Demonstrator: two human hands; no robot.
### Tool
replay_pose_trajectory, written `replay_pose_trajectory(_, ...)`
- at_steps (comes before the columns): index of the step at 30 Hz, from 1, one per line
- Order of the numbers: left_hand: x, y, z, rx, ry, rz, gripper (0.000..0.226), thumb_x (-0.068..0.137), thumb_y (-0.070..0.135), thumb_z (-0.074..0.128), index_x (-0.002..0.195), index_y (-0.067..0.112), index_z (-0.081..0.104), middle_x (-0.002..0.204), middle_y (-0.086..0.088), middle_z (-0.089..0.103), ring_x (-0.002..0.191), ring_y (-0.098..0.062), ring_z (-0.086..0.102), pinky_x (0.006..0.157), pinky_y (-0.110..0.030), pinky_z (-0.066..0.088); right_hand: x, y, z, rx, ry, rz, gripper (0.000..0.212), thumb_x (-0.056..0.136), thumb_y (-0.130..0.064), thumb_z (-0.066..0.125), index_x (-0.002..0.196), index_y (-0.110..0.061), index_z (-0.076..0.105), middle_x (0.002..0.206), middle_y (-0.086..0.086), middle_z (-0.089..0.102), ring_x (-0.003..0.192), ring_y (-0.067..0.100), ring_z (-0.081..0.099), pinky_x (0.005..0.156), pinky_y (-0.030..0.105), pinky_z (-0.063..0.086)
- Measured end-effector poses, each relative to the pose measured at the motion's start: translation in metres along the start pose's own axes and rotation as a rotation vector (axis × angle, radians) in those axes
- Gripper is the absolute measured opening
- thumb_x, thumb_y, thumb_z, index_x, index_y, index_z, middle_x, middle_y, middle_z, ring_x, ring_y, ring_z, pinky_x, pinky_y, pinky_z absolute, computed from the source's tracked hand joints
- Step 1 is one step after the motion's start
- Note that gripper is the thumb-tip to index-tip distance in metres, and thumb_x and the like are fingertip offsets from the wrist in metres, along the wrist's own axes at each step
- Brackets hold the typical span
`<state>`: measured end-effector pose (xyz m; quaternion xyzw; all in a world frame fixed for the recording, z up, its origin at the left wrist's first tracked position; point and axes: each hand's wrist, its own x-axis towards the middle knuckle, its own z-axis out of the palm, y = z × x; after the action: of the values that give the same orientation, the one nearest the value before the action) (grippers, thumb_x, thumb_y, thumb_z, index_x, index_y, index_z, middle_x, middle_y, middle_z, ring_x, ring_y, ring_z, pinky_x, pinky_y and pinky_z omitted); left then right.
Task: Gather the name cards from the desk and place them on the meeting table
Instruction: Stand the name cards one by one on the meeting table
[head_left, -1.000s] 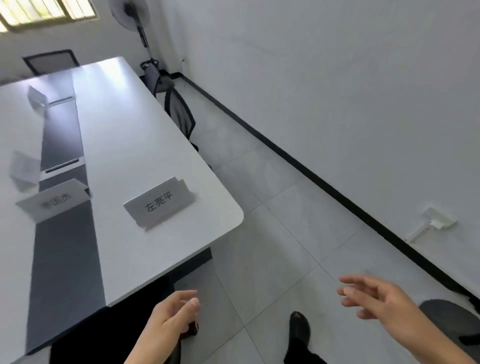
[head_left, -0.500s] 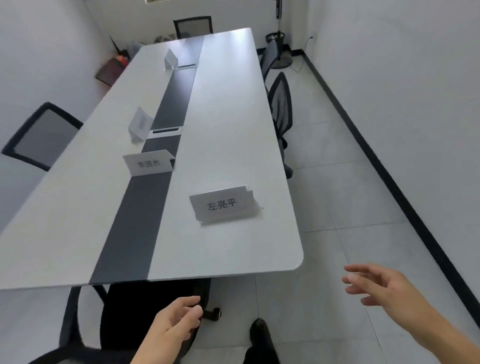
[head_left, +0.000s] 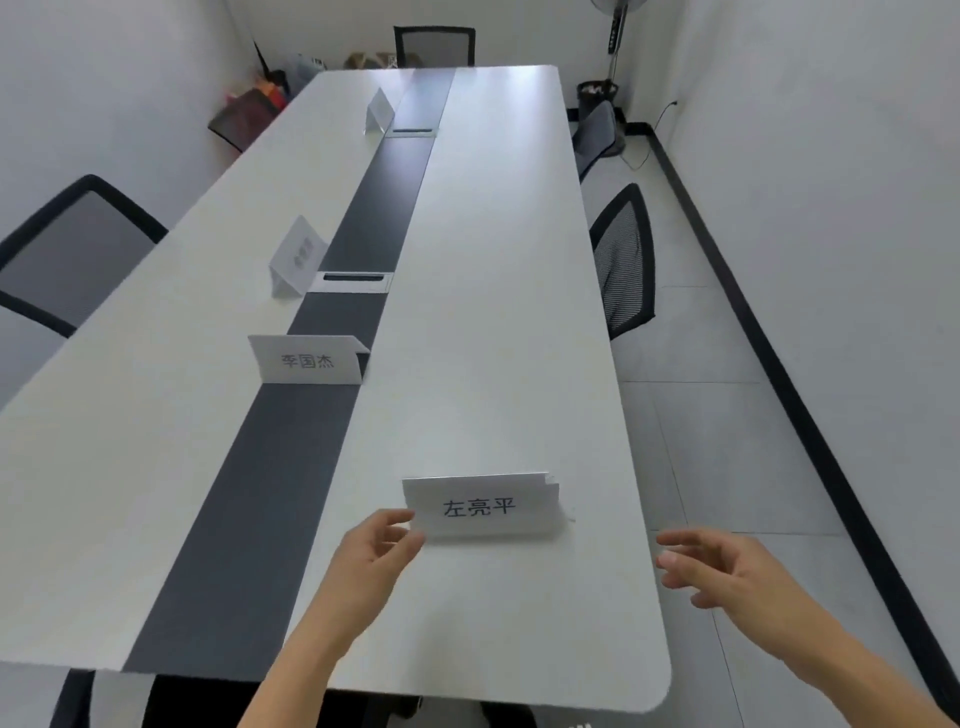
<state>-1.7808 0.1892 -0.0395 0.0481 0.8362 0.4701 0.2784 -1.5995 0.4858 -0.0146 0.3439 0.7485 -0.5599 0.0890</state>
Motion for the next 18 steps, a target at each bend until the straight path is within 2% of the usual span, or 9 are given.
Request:
replay_pose_trajectory(2,0.033,-0.002,-0.003,0.116,0.028,0.027,0.033,0.088,0.035,0.062,0.12,0.03,0.055,0.112,0.009,0.062,0.104,-0.007,0.059,0.078,-0.022,0.045,0.026,-0.011,0.012,-0.048,-0.022,-0.003,0.022,0.086,-0.028,0.068,0.109,-0.026,0.068,0.095,-0.003,0.076,0.087,0.008,0.071,0.08,0.029,0.055)
replay_pose_trajectory(5,0.074,-0.011,-0.005,0.248,0.032,0.034,0.054,0.083,0.033,0.068,0.133,0.028,0.047,0.131,0.008,0.051,0.12,-0.014,0.05,0.092,-0.028,0.044,0.066,-0.018,0.034,-0.19,-0.006,-0.043,0.029,0.083,-0.033,0.071,0.111,-0.028,0.066,0.101,-0.008,0.072,0.095,0.005,0.067,0.09,0.033,0.054)
replay_pose_trajectory(8,0.109,-0.021,-0.003,0.332,-0.043,0.011,0.069,0.081,0.031,0.072,0.141,0.029,0.038,0.143,0.007,0.042,0.13,-0.016,0.042,0.101,-0.032,0.039,0.111,-0.024,0.057,-0.433,0.025,-0.143,0.048,0.081,-0.042,0.07,0.126,-0.032,0.057,0.124,-0.012,0.064,0.112,0.004,0.058,0.094,0.03,0.049)
replay_pose_trajectory(10,0.123,-0.029,0.001,0.349,-0.112,-0.025,0.064,0.08,0.027,0.073,0.137,0.029,0.044,0.14,0.005,0.046,0.129,-0.018,0.043,0.096,-0.029,0.04,0.137,-0.029,0.07,-0.563,-0.012,-0.188,0.062,0.081,-0.044,0.069,0.137,-0.033,0.046,0.14,-0.013,0.051,0.127,0.008,0.048,0.097,0.03,0.044)
replay_pose_trajectory(12,0.132,-0.039,0.004,0.29,-0.108,-0.031,0.049,0.081,0.024,0.072,0.127,0.028,0.055,0.128,0.005,0.054,0.124,-0.02,0.048,0.094,-0.03,0.042,0.159,-0.03,0.082,-0.641,-0.096,-0.187,0.066,0.081,-0.044,0.068,0.141,-0.035,0.04,0.148,-0.014,0.042,0.137,0.01,0.038,0.103,0.032,0.039)
replay_pose_trajectory(14,0.137,-0.046,0.003,0.231,-0.072,-0.019,0.039,0.081,0.022,0.072,0.118,0.026,0.063,0.119,0.007,0.058,0.12,-0.02,0.052,0.097,-0.032,0.043,0.177,-0.028,0.091,-0.669,-0.16,-0.172,0.057,0.082,-0.045,0.067,0.135,-0.036,0.049,0.146,-0.011,0.046,0.14,0.01,0.034,0.104,0.033,0.036)
replay_pose_trajectory(16,0.14,-0.046,-0.001,0.241,-0.075,0.002,0.036,0.08,0.021,0.074,0.115,0.024,0.066,0.125,0.006,0.057,0.12,-0.018,0.051,0.099,-0.031,0.04,0.185,-0.028,0.092,-0.647,-0.167,-0.174,0.048,0.081,-0.046,0.068,0.127,-0.035,0.059,0.141,-0.009,0.052,0.138,0.01,0.037,0.104,0.033,0.036)
replay_pose_trajectory(18,0.14,-0.04,-0.009,0.223,-0.086,0.016,0.034,0.079,0.024,0.075,0.111,0.028,0.067,0.134,0.006,0.052,0.12,-0.016,0.05,0.1,-0.03,0.038,0.185,-0.041,0.083,-0.59,-0.163,-0.199,0.041,0.08,-0.045,0.07,0.12,-0.036,0.064,0.133,-0.013,0.056,0.125,0.008,0.049,0.095,0.029,0.039)
